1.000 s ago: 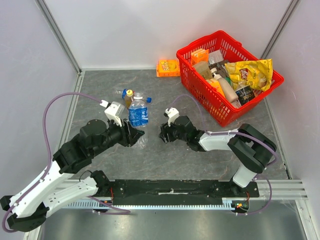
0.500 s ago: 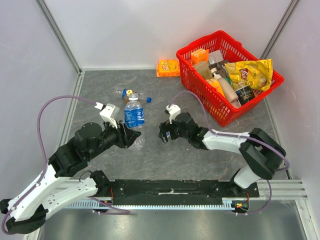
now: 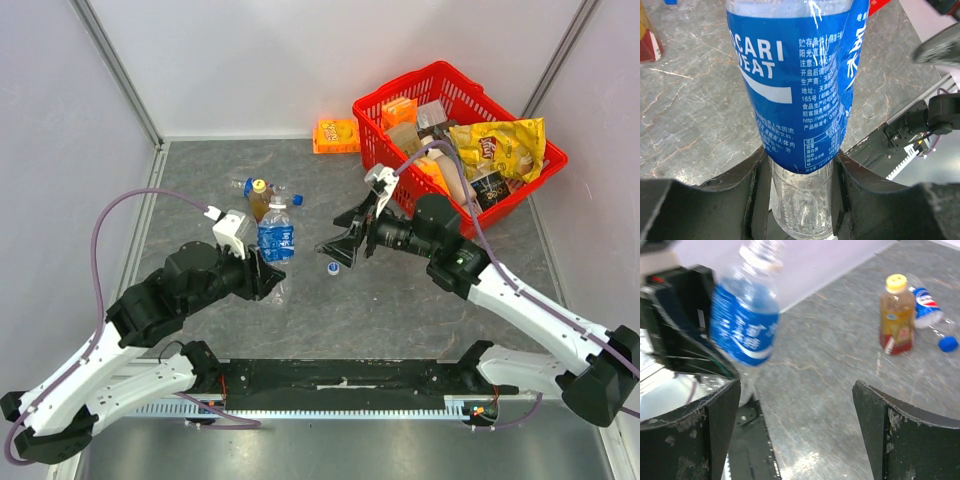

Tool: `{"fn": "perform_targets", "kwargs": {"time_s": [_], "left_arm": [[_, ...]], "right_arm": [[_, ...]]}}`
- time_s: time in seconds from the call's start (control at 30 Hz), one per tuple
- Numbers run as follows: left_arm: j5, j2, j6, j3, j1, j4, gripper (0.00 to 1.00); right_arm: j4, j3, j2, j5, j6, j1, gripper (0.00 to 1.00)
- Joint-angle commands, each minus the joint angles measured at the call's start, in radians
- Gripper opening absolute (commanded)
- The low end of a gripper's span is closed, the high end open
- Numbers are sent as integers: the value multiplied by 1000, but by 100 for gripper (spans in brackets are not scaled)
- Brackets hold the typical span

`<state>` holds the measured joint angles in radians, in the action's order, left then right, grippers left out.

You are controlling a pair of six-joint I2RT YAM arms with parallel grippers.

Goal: Unscrew the bottle caps
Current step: Place the bottle cap at the center of the board, then place the plastic bottle at the center of the board.

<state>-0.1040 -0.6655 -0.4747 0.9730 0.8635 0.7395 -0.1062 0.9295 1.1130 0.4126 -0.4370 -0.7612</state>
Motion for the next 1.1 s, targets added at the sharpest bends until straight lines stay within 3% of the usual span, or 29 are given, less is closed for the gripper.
{"fn": "perform_targets", "kwargs": {"time_s": [0.0,0.33,0.5,0.73,0.9,1.07], "left_arm": [[73,-19,44,20,0,-51,2],[251,-75,73,20,0,-135,2],[267,-86,84,21,0,-143,2],[274,-100,93,13,0,-150,2],[296,-106,105,16,0,-157,2],[317,-102,108,13,0,-167,2]], "right_arm": [[2,97,10,230,-95,31,98],[-420,132,149,373,-499,91,98],[-452,144,185,367,-540,91,97],[-483,140,203,362,-568,91,82],[-516,135,212,374,-589,89,61],[-512,134,217,376,-595,89,4]]}}
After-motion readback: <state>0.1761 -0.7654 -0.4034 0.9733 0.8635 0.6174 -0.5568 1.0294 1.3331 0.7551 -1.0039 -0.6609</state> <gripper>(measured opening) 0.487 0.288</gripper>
